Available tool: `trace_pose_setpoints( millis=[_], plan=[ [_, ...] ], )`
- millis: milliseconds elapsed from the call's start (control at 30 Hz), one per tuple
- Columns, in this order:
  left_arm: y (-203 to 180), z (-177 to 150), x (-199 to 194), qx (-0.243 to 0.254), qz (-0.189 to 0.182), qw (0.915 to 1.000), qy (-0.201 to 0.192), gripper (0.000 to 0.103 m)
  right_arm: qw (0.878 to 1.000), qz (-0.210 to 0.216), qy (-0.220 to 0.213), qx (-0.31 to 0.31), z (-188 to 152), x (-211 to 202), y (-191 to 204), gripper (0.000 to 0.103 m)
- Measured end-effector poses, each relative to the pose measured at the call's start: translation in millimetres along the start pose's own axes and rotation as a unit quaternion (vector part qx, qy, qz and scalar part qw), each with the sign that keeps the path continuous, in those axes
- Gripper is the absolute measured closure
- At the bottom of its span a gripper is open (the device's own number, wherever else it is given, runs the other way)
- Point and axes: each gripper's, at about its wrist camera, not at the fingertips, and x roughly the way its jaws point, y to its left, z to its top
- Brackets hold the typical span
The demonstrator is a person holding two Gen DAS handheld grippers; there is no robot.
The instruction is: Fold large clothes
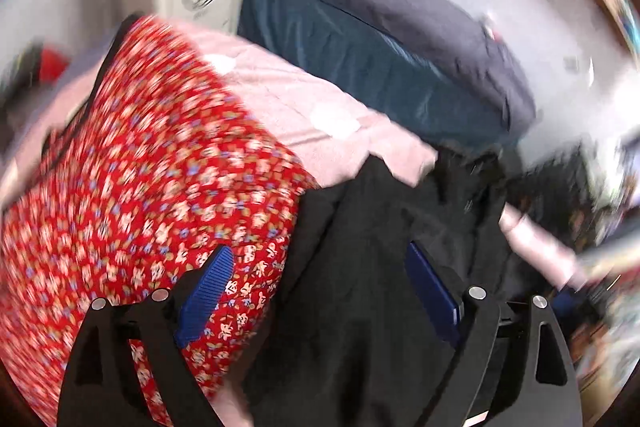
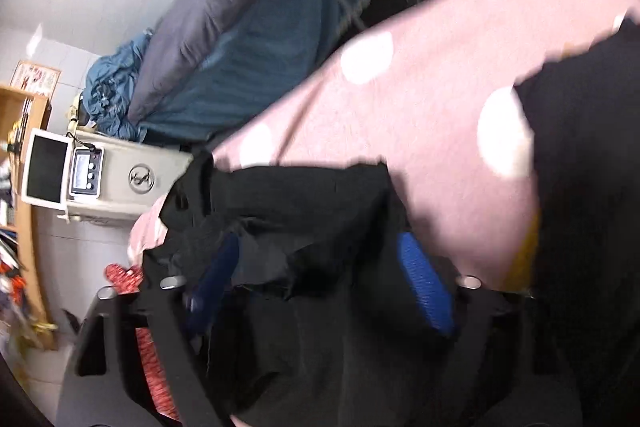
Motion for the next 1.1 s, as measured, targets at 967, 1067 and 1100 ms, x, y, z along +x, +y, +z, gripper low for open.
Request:
trace_pose_setpoints(
  millis=[967, 1067, 1100],
  plan=[
    [6, 50, 99, 0.028, 0.125, 0.9899, 0.060, 0.101, 0.941, -0.304, 0.012, -0.149, 31, 65, 10, 0.101],
    [9, 55, 111, 0.001, 0.133, 0.9884, 0.073, 0.097, 0.918, -0.351, 0.037, -0.182, 30, 88, 6, 0.101],
    [6, 58, 116, 0.008, 0.142, 0.9871, 0.072, 0.097, 0.916, -0.357, 0.043, -0.177, 31, 93, 3, 0.101]
  ],
)
